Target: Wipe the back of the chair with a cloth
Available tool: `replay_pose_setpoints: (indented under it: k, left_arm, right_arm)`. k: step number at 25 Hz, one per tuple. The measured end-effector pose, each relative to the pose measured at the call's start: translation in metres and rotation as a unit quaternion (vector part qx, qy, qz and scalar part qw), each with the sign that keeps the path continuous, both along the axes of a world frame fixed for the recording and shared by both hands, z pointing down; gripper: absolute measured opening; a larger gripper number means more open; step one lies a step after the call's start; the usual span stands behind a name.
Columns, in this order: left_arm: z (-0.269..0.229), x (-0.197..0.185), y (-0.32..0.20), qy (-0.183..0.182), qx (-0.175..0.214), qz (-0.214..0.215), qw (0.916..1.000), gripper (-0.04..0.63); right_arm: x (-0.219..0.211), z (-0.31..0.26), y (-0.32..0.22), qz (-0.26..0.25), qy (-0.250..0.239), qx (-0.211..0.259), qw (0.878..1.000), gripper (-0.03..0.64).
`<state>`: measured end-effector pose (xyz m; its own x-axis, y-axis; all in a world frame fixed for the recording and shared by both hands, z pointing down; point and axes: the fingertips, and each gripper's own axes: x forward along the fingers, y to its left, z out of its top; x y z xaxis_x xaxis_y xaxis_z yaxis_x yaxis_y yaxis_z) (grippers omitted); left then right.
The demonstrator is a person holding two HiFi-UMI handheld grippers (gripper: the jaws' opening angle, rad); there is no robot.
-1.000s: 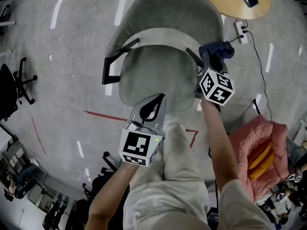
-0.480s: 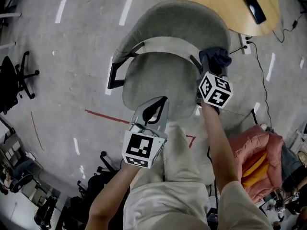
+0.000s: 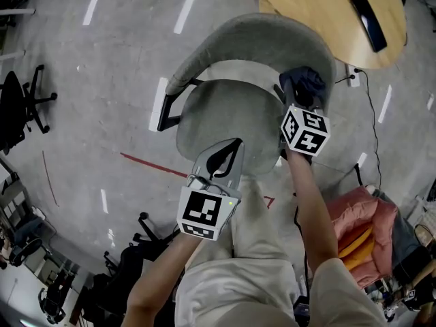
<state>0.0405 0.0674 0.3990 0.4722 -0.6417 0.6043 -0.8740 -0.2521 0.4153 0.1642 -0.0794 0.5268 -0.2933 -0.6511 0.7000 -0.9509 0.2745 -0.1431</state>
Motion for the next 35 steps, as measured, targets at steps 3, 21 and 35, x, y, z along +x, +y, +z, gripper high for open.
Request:
replay_pose_setpoints:
  k: [3,21,35]
  left_arm:
    - [-0.001,-0.002,-0.003,0.000,-0.001,-0.005,1.0000,0.001]
    - [0.005,-0.021,-0.014,0.001,-0.006,-0.042,0.9991,0.001]
    - [0.009,-0.036,-0.013,0.000,-0.009,-0.072,0.9974,0.001]
  right_arm:
    - [-0.011,-0.004,-0.007,-0.020,-0.001,0.004,1.000,0.078]
    - [-0.068,-0.006,-0.024,-0.125,0.012,0.007,0.992,0.078]
    - [-0.119,-0.003,-0.028,-0.187,0.010,0.012,0.982,0.080]
